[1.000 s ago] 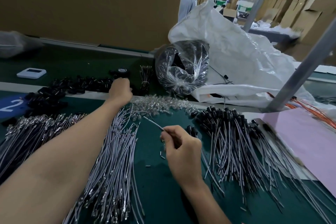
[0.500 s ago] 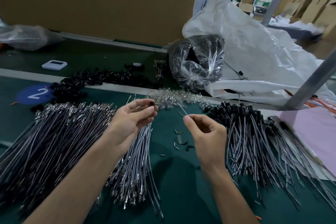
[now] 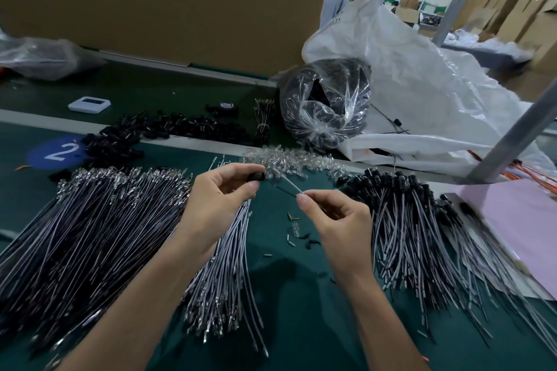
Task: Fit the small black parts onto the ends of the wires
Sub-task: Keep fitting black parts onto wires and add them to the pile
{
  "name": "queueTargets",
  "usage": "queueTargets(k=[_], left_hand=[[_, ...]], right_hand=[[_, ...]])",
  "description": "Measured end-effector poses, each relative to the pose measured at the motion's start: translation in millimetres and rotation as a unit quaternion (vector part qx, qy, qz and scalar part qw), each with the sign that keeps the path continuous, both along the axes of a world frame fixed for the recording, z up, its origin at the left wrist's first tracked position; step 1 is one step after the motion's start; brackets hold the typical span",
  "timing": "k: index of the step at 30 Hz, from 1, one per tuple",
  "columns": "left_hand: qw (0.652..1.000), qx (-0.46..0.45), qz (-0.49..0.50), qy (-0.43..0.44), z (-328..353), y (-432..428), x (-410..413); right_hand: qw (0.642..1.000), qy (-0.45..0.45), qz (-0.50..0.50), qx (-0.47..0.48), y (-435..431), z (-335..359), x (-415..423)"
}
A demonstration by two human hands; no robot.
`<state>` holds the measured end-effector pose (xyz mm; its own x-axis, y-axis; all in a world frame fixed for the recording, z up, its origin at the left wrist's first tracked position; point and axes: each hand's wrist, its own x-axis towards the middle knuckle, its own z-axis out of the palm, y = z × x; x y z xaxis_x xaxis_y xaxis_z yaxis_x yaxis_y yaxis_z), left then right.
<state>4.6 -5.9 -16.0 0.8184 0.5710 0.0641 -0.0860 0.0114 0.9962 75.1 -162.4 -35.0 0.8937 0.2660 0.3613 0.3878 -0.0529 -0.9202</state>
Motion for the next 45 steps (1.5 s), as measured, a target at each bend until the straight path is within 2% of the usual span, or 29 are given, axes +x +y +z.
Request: queueTargets(k=[7,20,28,32,37,45], left_hand=[[0.995,0.101,-0.024,0.007,-3,0,-1],[0.988,0.121,-0.093,0.01,-5,-1,-4],[0.987,0.137,-0.078,-0.007,-6,-1,-4],[0.991,0.111,-0.068,-0.024,-6,-2,-5],[0.992,0.095,-0.079,-0.036,-5,-4,-6],[0.99,0.105,-0.083,-0.046,-5,-9,-6]], right_hand=[[1.0,0.004,0.005,-0.011,-1,-1,1],[1.0,-0.007,-0.006,-0.014,1,-3,2],[0.999,-0.027,-0.014,-0.024,0,-3,2],[0.998,-0.047,-0.02,-0.038,1,-4,3],[0.999,0.004,0.021,-0.037,3,-6,1],[1.0,0.011,0.028,-0.003,3,-5,1]])
